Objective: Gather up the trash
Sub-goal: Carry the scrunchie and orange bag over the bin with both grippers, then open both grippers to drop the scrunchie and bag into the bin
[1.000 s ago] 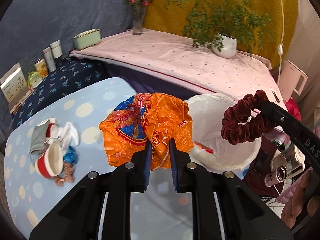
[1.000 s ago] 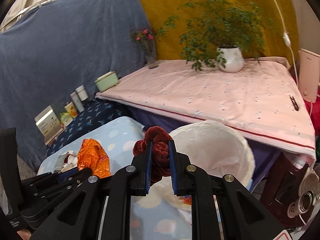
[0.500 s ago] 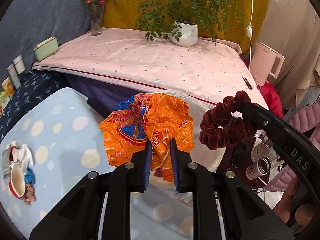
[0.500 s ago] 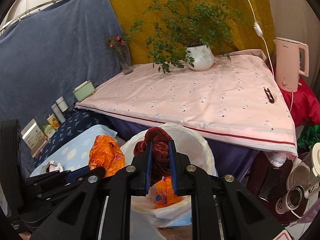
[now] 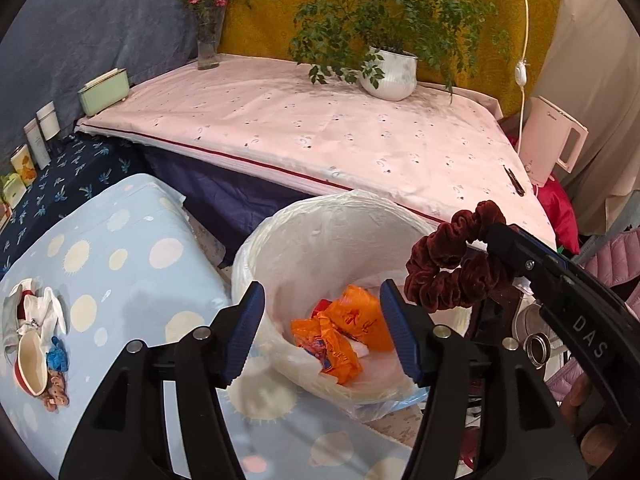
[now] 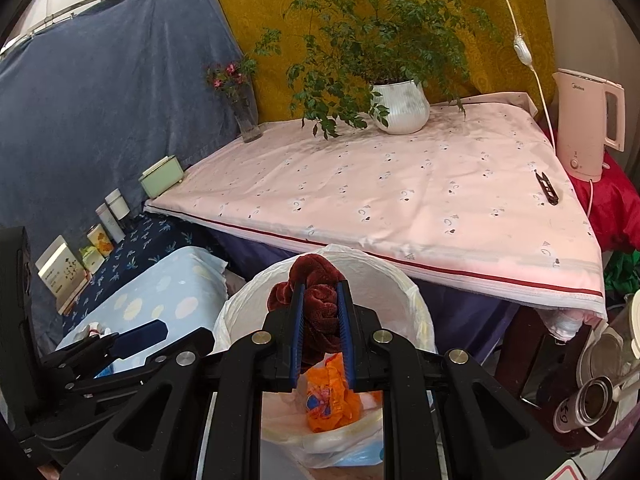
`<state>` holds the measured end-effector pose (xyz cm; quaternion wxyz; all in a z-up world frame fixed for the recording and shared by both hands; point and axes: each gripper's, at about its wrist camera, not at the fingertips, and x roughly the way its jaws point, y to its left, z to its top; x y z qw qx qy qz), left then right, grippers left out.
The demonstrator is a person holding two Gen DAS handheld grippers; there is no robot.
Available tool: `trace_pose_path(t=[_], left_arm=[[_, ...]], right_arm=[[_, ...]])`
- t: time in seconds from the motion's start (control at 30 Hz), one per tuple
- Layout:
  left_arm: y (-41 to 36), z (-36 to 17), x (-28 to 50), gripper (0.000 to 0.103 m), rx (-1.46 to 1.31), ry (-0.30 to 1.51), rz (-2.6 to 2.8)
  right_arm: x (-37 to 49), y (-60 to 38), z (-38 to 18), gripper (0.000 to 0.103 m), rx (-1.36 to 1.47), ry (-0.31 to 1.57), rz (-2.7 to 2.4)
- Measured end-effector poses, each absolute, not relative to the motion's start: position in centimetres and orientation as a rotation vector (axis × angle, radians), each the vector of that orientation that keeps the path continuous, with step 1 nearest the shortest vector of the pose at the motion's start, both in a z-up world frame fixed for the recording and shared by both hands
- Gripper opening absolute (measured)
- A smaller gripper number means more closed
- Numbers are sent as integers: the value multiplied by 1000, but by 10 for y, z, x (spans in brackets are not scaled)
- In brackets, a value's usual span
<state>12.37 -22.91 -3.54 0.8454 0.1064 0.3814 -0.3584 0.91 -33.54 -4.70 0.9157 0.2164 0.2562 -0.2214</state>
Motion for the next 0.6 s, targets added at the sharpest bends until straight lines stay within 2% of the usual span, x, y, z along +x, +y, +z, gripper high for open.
trace_pose_path(t=[0.13, 0.2, 0.27, 0.33, 0.37, 0.4, 0.6], left_arm=[[-217, -39, 131, 57, 209, 812, -730], [-211, -40, 135, 57, 201, 815, -716], [-205, -42, 138, 57, 197, 814, -699], [-198, -42, 140, 59, 194, 811, -684], [-195, -42, 142, 64, 192, 810, -676], [-191, -42, 143, 66, 186, 807, -664], [-171, -41, 149, 67, 159, 810, -626]], right_arm=[[20, -331, -48, 16, 441, 535, -440], [26, -328, -48, 21, 437, 540, -436], [32, -325, -48, 21, 430, 544, -441], [38, -323, -47, 28, 427, 548, -439], [39, -321, -46, 37, 423, 546, -446], [40, -319, -45, 40, 421, 542, -450], [46, -299, -41, 41, 405, 546, -415]])
